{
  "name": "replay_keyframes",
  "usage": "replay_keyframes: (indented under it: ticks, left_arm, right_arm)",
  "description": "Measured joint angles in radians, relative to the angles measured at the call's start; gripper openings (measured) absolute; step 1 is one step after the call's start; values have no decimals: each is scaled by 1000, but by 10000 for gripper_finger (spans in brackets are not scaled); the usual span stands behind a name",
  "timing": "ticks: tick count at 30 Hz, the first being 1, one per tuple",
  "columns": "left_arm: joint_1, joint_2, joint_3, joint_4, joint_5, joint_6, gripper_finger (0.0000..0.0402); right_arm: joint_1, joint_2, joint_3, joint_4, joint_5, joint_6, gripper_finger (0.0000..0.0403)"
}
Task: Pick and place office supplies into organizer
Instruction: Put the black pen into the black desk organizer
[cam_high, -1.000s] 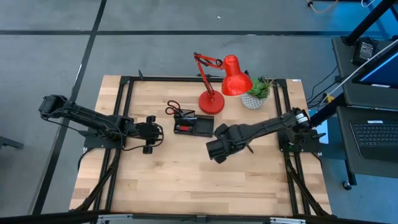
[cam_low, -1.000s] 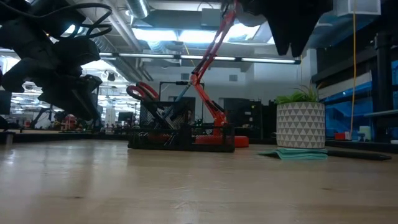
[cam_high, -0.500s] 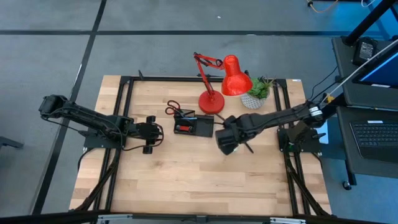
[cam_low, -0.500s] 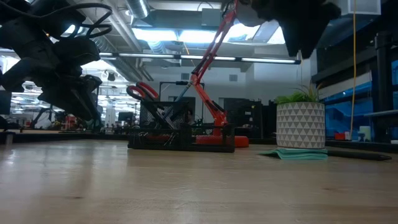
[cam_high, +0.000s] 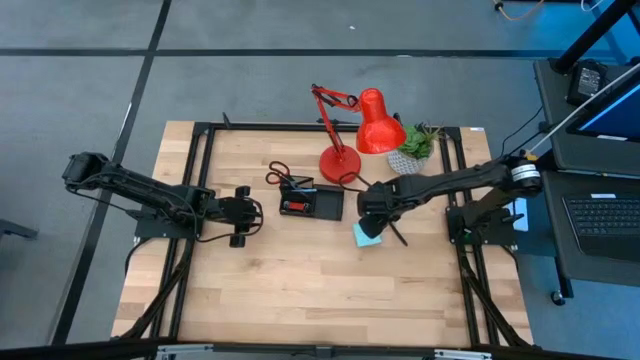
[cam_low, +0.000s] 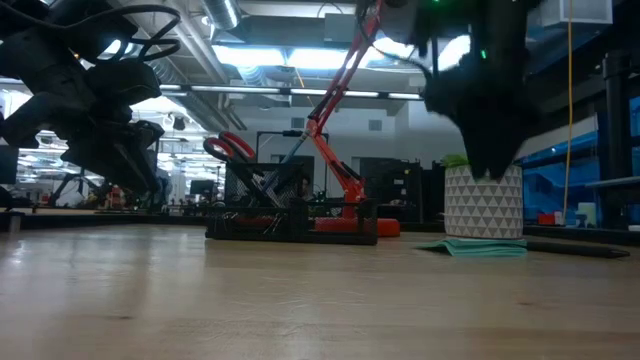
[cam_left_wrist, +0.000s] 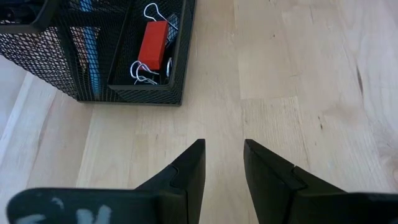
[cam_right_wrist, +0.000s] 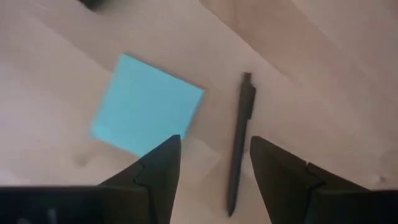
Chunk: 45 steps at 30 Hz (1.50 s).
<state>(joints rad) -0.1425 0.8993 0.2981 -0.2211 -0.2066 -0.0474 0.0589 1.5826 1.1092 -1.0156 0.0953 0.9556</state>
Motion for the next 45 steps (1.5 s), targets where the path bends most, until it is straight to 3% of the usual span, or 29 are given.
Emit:
replay_keyframes:
  ticks: [15,27,45]
  left_arm:
    - [0,0,0,1,0,0,104]
    - [0,0,0,1,0,1,104]
    - [0,0,0,1,-12,1,104]
  right_arm:
    - [-90,0,-275,310,1,-26,195]
    - [-114,0,-296,410,17,-172,195]
    - [-115,12,-296,392,19,-193,195]
